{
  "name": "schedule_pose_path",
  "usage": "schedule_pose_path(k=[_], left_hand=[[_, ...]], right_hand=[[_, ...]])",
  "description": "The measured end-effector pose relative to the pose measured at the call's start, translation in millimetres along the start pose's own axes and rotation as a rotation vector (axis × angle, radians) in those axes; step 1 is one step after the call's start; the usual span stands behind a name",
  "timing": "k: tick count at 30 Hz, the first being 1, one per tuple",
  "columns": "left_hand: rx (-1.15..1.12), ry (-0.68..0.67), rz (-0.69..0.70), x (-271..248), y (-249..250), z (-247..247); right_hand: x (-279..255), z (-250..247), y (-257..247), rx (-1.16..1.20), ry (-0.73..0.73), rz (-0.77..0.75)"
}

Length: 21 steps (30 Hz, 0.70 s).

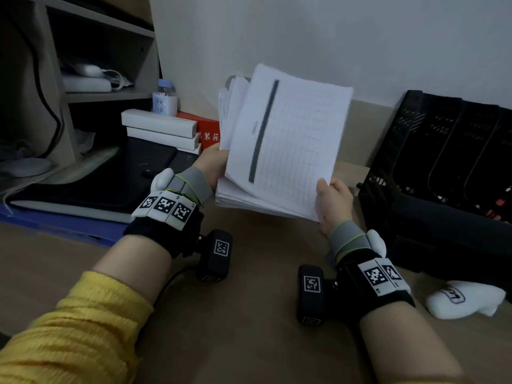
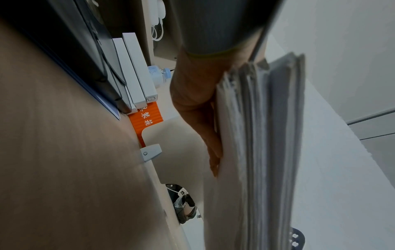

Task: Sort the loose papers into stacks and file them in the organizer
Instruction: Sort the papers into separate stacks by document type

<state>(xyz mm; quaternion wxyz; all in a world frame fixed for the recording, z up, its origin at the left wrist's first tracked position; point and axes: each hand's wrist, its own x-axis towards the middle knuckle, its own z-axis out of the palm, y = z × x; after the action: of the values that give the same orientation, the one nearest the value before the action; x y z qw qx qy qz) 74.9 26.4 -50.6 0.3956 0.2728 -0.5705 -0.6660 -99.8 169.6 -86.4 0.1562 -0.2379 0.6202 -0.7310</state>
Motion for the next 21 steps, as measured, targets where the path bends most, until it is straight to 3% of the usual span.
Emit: schedule_pose_path(k=[10, 17, 21], left_hand=[[-0.007, 0.052, -0.021, 6.3, -4.9, -5.2], [-0.058, 0.076, -0.001, 7.9, -5.4, -9.4], [-0.059, 0.08, 0.004, 6.2, -5.5, -8.8]], right_hand=[[-5.5, -1.0, -13.9, 0.22, -0.058, -0.074], [-1.9, 0.2, -20.1, 0.588, -0.054, 0.029], [1.1, -0.1, -18.6, 0.541, -0.019, 0.131]])
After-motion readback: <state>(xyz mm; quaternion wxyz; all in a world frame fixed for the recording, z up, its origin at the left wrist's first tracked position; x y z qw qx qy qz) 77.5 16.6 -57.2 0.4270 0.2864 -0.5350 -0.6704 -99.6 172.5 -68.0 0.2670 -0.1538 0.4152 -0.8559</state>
